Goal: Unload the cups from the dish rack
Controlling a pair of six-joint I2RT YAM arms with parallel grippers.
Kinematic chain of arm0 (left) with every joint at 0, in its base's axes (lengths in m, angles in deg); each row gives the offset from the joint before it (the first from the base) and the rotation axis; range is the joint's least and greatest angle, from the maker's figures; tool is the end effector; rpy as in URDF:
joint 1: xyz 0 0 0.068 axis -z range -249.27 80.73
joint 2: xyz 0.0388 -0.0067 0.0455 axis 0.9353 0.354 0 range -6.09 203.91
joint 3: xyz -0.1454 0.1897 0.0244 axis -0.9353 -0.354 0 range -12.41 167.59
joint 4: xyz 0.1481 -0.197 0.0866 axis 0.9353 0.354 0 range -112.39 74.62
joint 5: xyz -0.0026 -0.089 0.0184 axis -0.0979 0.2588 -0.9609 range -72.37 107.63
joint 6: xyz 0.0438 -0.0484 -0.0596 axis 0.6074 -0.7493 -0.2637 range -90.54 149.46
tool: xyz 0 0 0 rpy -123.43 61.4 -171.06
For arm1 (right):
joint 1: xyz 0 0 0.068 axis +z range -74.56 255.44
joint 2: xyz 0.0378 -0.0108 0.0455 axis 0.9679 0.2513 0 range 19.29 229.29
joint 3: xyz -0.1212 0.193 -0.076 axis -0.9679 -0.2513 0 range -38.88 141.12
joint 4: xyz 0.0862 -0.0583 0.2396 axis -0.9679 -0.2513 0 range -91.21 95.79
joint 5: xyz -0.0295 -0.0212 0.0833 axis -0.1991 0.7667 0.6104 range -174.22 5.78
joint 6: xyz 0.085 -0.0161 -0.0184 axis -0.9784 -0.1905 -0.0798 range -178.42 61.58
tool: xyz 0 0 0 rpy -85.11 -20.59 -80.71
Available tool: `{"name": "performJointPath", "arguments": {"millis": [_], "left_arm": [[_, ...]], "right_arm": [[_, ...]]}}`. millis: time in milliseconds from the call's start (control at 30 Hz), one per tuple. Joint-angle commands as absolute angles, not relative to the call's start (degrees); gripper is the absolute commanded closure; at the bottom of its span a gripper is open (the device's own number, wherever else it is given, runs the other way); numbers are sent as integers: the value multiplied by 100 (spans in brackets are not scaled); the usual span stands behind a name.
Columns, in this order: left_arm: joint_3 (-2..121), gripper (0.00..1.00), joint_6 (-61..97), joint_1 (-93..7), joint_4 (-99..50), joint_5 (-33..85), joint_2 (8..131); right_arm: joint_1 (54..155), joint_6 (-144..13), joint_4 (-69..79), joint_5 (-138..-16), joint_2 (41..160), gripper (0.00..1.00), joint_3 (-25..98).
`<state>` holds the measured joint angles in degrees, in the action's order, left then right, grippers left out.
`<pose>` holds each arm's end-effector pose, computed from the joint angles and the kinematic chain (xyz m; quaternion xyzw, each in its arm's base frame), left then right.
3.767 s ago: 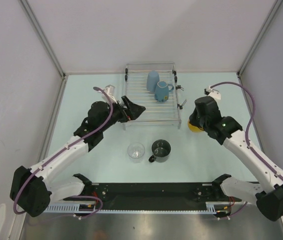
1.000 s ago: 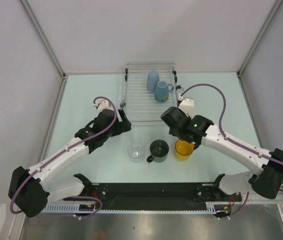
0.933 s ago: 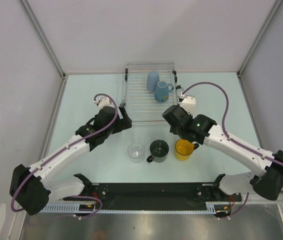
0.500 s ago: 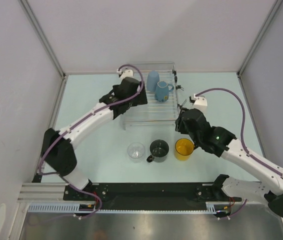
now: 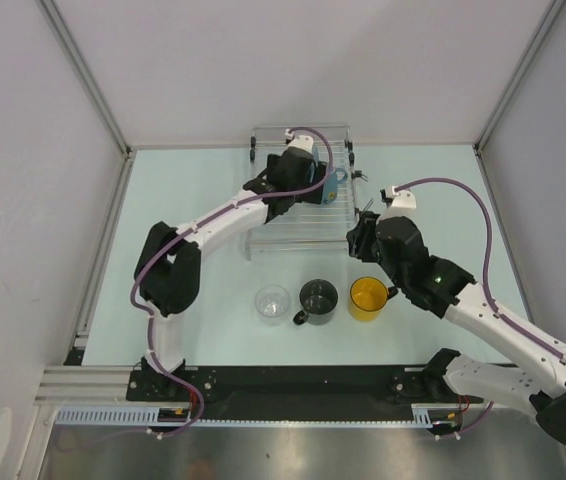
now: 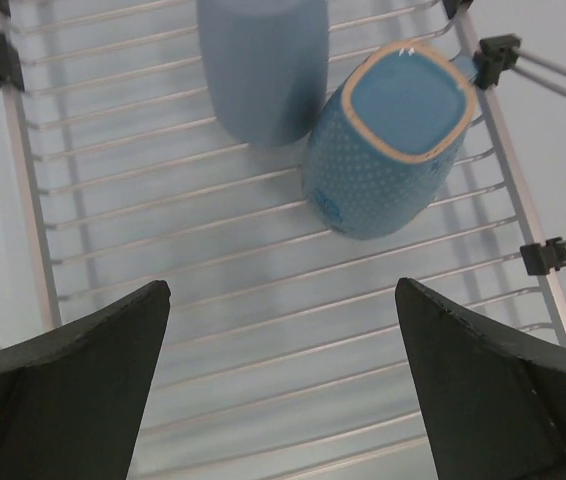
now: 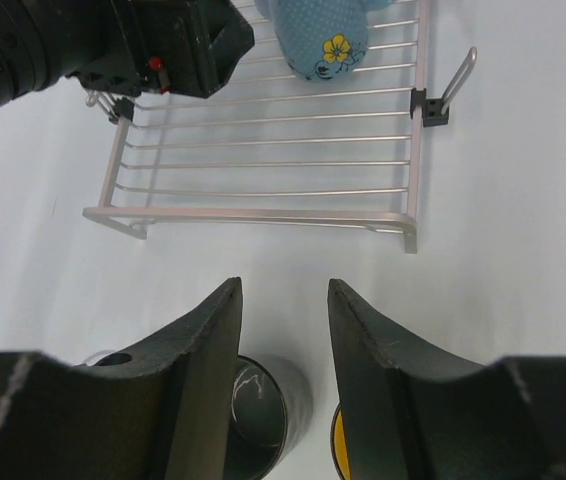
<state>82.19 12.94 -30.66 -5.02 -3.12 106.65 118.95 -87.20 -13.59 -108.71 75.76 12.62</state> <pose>0.3927 -0.2780 0.2210 0.0866 0.8741 -0.0664 0.4734 0.2216 0.1652 0.2840 0.0088 0.8292 0.1685 0.5329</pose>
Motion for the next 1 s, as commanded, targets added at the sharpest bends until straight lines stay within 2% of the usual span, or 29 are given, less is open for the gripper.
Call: {"name": "performJointPath", "arguments": {"millis": [0, 233, 600, 967], "left_arm": [[8172, 0, 2154, -3060, -1851, 22, 10772], [8066, 0, 2796, -3069, -2880, 918, 10974], [9217, 0, 2840, -3236, -2476, 1262, 11888], [9700, 0, 2709, -3376, -2362, 1341, 12371]], "right_arm": [[11790, -8593, -1073, -10663, 7615, 55, 1244], [11640, -8505, -1047, -10453, 7756, 55, 1262], [11394, -8488, -1135, -10329, 7809, 55, 1201], [11262, -8628, -1003, -10180, 7940, 55, 1042]]}}
